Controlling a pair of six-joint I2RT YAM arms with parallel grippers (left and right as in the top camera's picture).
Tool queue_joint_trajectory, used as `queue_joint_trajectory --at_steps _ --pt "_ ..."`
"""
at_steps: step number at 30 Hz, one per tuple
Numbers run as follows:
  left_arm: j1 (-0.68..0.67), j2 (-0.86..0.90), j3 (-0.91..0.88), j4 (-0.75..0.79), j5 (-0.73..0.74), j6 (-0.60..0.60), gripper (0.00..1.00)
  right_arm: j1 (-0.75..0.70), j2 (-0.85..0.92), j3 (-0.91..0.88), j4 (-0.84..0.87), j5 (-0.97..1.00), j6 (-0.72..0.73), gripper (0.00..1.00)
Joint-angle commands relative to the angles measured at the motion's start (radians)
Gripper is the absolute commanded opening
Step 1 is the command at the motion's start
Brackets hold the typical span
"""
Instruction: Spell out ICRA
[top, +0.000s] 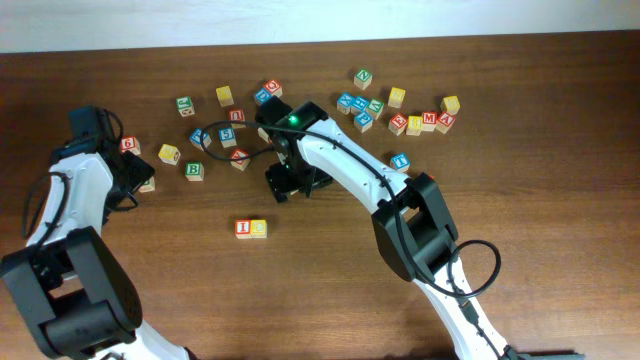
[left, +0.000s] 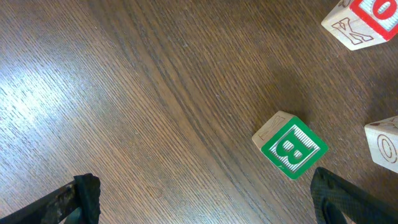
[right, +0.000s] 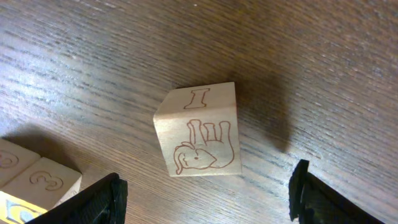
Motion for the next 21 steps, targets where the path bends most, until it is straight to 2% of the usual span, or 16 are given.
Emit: queue_joint_trajectory --at_steps 1,15,19,20,21 --pt "0.002 -0.022 -0.004 -0.001 -0.004 -0.003 0.99 -0.007 0.005 0.019 -0.003 0.015 -0.046 0.76" --pt "0.002 -0.022 -0.004 -0.001 -0.004 -0.003 0.99 -0.015 -0.006 0.142 -0.071 0.016 -0.046 0.76" --pt "0.002 -0.022 -0.004 -0.001 -0.004 -0.003 0.99 -0.016 -0.006 0.142 -0.067 0.016 -0.046 0.87" --pt "0.002 -0.022 -0.004 -0.001 -0.004 -0.003 0.99 -0.016 -0.006 0.142 -0.068 0.016 -0.046 0.99" --pt "0.002 -0.022 -0.004 -0.001 -0.004 -0.003 0.99 -0.016 -0.006 0.142 -0.067 0.016 -0.046 0.98"
